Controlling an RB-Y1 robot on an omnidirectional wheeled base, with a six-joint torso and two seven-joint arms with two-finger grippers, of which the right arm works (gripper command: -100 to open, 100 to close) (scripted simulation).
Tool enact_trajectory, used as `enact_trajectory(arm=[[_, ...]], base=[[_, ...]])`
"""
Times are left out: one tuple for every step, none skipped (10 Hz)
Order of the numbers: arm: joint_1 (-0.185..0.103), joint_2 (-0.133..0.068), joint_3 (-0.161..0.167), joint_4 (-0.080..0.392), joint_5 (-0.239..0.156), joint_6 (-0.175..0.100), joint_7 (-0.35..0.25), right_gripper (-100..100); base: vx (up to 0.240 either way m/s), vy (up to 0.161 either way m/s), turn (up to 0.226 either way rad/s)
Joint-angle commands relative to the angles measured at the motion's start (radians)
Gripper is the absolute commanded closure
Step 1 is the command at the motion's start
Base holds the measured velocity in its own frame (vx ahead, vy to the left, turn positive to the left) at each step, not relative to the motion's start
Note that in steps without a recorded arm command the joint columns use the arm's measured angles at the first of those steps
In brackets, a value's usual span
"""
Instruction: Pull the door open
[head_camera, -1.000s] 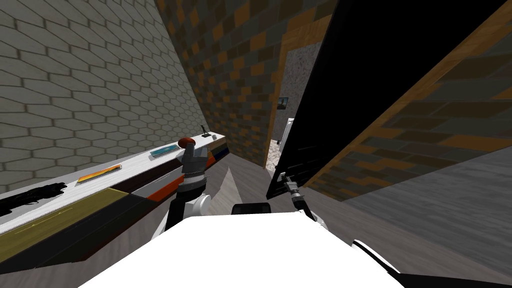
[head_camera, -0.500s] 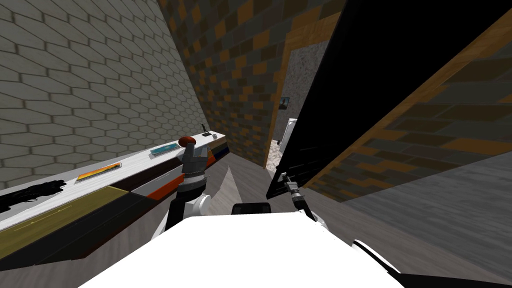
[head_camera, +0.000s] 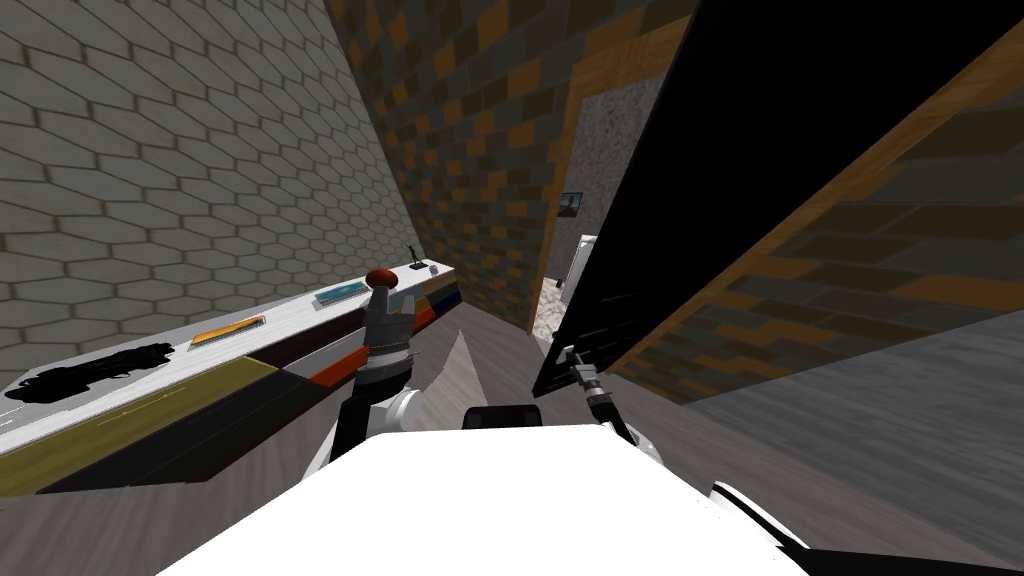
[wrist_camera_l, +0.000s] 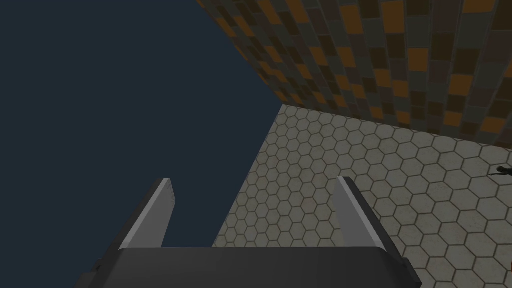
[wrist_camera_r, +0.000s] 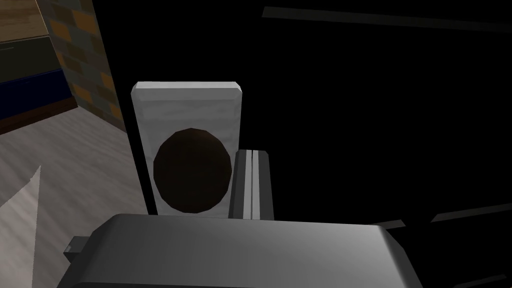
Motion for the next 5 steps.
enact_trajectory(arm=[[0.008, 0.005, 0.029, 0.003, 0.014, -0.012, -0.015, -100], [0.01, 0.002, 0.037, 0.003, 0.017, -0.019, -0.021, -100], [0.01, 0.002, 0.037, 0.003, 0.017, -0.019, -0.021, -100], [0.01, 0.002, 0.037, 0.005, 0.017, -0.019, -0.021, -100], [0.01, 0.002, 0.037, 0.003, 0.017, -0.019, -0.021, -100]], base=[[-0.135, -0.058, 0.033], [-0.128, -0.072, 0.048], [-0.072, -0.033, 0.024], [-0.018, 0.006, 0.003], [0.011, 0.002, -0.02]])
